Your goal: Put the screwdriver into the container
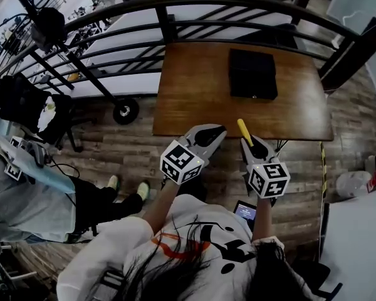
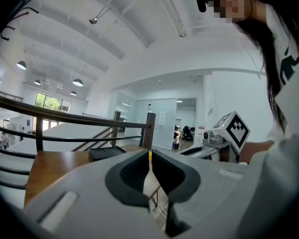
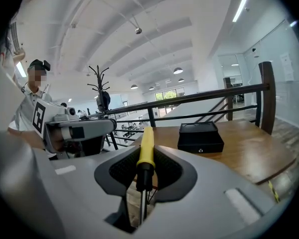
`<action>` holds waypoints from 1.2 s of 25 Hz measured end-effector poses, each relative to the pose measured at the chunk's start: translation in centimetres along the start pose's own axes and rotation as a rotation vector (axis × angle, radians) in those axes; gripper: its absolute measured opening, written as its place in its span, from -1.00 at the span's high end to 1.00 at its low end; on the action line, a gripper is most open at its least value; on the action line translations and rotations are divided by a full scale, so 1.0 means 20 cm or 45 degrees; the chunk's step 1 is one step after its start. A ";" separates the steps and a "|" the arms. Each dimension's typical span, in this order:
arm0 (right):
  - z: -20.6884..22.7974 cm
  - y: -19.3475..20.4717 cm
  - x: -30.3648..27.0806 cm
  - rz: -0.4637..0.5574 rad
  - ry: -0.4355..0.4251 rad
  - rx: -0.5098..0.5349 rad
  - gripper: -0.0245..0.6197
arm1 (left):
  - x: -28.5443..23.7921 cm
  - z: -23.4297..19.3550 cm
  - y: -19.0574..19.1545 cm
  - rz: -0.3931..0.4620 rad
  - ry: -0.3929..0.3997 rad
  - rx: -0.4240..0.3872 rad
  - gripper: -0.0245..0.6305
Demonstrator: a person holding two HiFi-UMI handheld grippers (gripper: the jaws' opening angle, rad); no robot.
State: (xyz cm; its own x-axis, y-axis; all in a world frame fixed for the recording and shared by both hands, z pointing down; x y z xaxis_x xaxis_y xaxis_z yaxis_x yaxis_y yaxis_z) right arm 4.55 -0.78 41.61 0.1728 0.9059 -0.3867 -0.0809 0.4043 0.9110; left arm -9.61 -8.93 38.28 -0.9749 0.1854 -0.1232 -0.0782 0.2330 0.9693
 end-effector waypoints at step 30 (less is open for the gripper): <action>0.18 -0.31 -0.64 -0.110 0.198 -0.030 0.61 | -0.28 -0.79 -0.14 -0.049 0.216 0.079 0.93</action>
State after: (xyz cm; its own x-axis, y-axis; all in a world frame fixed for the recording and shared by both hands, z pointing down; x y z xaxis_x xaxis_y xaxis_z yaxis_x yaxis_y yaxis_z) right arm 6.47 -15.35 41.40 0.0263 0.8755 -0.4824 -0.0954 0.4826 0.8706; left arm -7.15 -25.77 39.54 -0.9930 0.0128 -0.1173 -0.1083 0.2960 0.9490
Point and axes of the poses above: the fingertips, and each gripper's own axes: x backward along the fingers, z to its right, y out of its underside, the point moved 7 cm from there along x, backward along the fingers, and after that the axes turned 4 degrees about x, right-handed, at the moved point
